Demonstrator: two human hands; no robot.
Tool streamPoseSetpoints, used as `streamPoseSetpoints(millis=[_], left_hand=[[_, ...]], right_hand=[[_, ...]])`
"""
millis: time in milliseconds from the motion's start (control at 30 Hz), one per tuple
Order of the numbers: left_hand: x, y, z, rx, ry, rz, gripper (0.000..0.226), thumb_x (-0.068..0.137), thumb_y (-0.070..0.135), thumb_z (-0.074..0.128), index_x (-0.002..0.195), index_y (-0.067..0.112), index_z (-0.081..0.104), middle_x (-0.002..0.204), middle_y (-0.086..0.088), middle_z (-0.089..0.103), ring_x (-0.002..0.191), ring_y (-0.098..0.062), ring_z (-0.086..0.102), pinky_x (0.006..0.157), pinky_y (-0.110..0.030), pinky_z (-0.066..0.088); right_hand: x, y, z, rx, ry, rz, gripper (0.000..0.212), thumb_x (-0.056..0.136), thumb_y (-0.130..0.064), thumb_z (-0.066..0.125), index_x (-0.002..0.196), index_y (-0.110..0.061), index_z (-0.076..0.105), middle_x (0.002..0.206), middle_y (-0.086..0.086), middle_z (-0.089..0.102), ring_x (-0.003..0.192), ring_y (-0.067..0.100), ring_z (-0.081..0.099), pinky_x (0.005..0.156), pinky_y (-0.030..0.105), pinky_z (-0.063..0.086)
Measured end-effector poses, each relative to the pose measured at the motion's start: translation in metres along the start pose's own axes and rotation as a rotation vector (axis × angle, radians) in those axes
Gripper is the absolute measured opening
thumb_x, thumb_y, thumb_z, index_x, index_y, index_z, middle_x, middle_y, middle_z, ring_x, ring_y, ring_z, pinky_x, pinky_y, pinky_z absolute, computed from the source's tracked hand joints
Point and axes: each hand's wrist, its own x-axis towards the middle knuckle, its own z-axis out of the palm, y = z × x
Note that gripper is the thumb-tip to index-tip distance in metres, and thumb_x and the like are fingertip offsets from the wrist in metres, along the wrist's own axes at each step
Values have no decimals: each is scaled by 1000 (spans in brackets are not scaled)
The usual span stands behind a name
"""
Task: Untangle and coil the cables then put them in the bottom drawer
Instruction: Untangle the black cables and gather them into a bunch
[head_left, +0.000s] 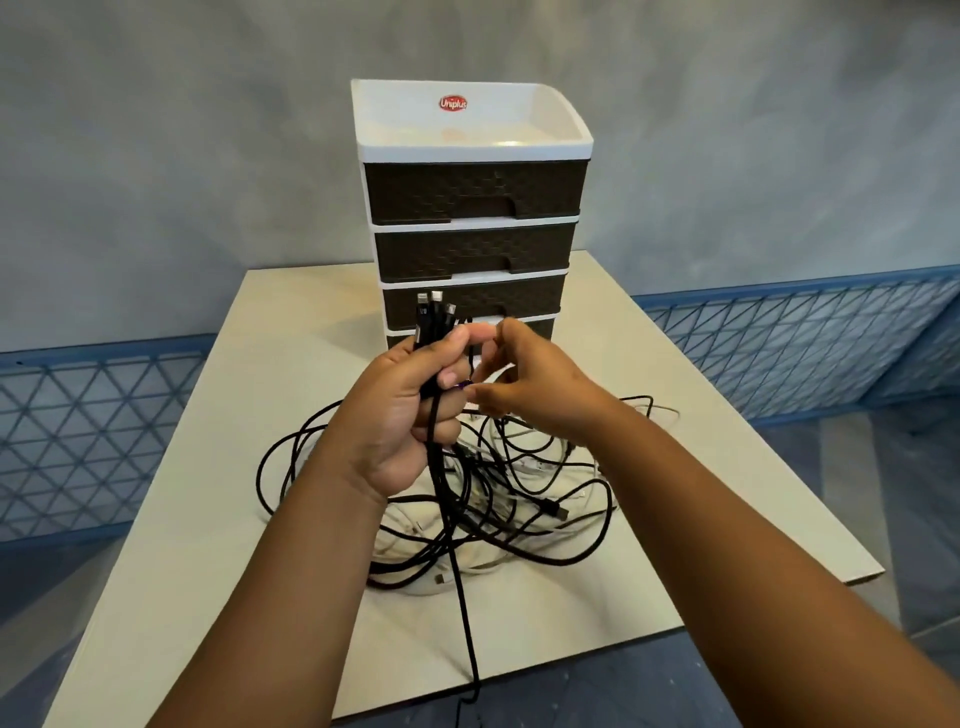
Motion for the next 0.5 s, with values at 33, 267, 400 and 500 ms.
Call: streamPoseSetpoints(millis=[33,267,400,500], left_hand=[[-3,3,0,-19,-25,2,26,88,29,55,98,16,76,58,7,35,38,0,22,41,-18,10],[-20,14,-5,-148,-303,25,30,76,35,77,102,19,76,56,10,41,43,-3,15,40,-16,16],[-24,15,-3,-156,-286,29,31,76,34,77,102,19,76,57,10,40,43,-4,15,39,-15,17],[-28,11,-1,-127,-184,37,20,83,29,69,97,19,77,56,10,37,41,-3,14,39,-16,13]], right_hand=[[1,3,3,-5,11,4,38,86,-16,74,118,-14,53,91,3,66,76,25,71,69,38,62],[7,-10,-8,-73,-97,-44,10,90,-21,70,99,-16,72,82,1,71,68,9,63,65,27,55],[12,-23,-14,-125,69,-119,4,98,-22,55,99,-18,56,78,0,63,64,11,64,61,31,54],[16,-29,-22,93,249,-160,4,101,-18,51,97,-20,51,79,5,62,65,15,68,67,38,61]])
